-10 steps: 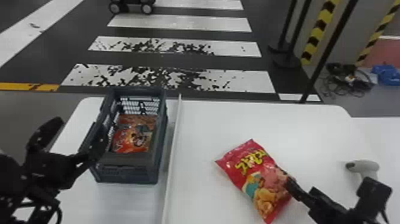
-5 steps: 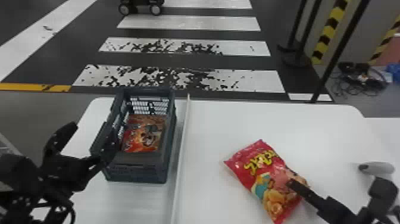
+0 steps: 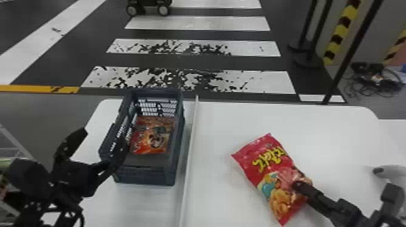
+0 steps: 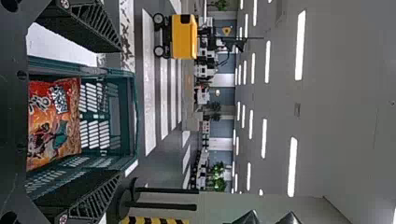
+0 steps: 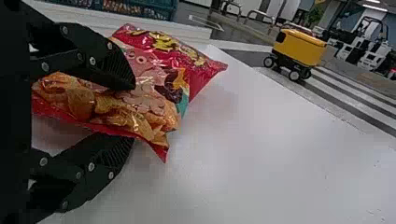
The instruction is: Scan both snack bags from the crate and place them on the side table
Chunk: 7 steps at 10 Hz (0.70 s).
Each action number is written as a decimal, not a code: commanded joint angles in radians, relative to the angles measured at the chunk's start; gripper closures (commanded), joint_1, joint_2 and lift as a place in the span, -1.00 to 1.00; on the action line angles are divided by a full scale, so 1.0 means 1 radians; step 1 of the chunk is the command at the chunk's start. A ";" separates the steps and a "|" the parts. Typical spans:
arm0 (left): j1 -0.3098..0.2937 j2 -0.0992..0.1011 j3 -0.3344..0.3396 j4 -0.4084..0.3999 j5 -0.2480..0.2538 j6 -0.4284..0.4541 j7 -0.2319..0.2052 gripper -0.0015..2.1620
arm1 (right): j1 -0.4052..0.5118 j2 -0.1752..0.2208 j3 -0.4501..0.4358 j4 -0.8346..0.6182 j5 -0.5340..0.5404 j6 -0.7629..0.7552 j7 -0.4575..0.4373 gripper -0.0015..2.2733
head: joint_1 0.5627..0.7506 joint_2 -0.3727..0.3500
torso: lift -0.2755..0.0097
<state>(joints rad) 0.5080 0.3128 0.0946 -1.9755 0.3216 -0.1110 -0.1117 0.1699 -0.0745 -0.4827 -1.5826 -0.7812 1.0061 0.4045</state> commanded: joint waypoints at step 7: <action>0.000 -0.008 0.004 0.021 0.007 -0.019 -0.002 -0.93 | 0.154 0.002 0.024 -0.341 0.160 -0.415 -0.136 0.98 | 0.41 -0.08 | 0.24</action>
<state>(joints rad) 0.5089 0.3072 0.0963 -1.9567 0.3272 -0.1244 -0.1135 0.2939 -0.0725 -0.4840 -1.8624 -0.6887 0.6803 0.2755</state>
